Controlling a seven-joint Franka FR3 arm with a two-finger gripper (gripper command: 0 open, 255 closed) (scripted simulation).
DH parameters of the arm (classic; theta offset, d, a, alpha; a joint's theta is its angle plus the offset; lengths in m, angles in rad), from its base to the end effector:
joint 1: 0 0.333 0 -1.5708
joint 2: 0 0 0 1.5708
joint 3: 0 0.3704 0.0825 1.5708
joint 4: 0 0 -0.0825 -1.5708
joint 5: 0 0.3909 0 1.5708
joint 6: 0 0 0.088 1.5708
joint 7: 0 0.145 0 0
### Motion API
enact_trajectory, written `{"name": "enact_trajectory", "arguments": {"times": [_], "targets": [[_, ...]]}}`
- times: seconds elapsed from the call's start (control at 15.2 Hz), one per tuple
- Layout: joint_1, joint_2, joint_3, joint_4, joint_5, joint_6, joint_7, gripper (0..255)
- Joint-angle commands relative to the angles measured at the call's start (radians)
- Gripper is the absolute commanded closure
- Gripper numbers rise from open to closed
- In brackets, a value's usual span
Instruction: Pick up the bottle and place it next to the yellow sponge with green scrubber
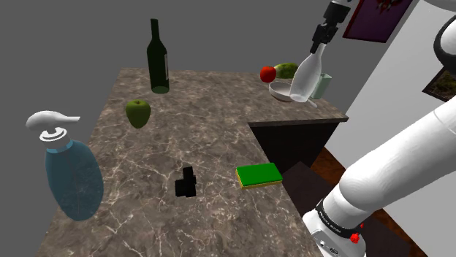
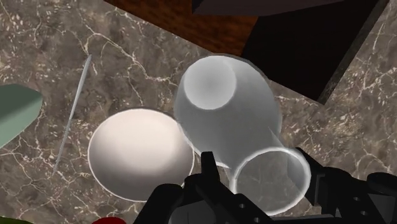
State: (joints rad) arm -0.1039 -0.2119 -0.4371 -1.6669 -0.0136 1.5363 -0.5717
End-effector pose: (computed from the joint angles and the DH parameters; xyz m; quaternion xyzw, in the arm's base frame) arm 0.4032 -0.2771 0.6912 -0.9987 -0.0178 -0.0461 0.0160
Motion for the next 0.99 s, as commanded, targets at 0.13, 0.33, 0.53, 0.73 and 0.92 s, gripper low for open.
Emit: {"name": "enact_trajectory", "arguments": {"times": [0.13,0.33,0.53,0.73,0.92], "targets": [[0.028,-0.090,0.077,-0.098,-0.024,0.017,0.111,255],[0.046,-0.143,0.137,-0.154,-0.028,0.020,0.191,255],[0.065,-0.186,0.195,-0.198,-0.024,0.022,0.269,255],[0.084,-0.219,0.253,-0.232,-0.014,0.023,0.346,255],[0.105,-0.241,0.310,-0.256,0.000,0.025,0.421,255]]}}
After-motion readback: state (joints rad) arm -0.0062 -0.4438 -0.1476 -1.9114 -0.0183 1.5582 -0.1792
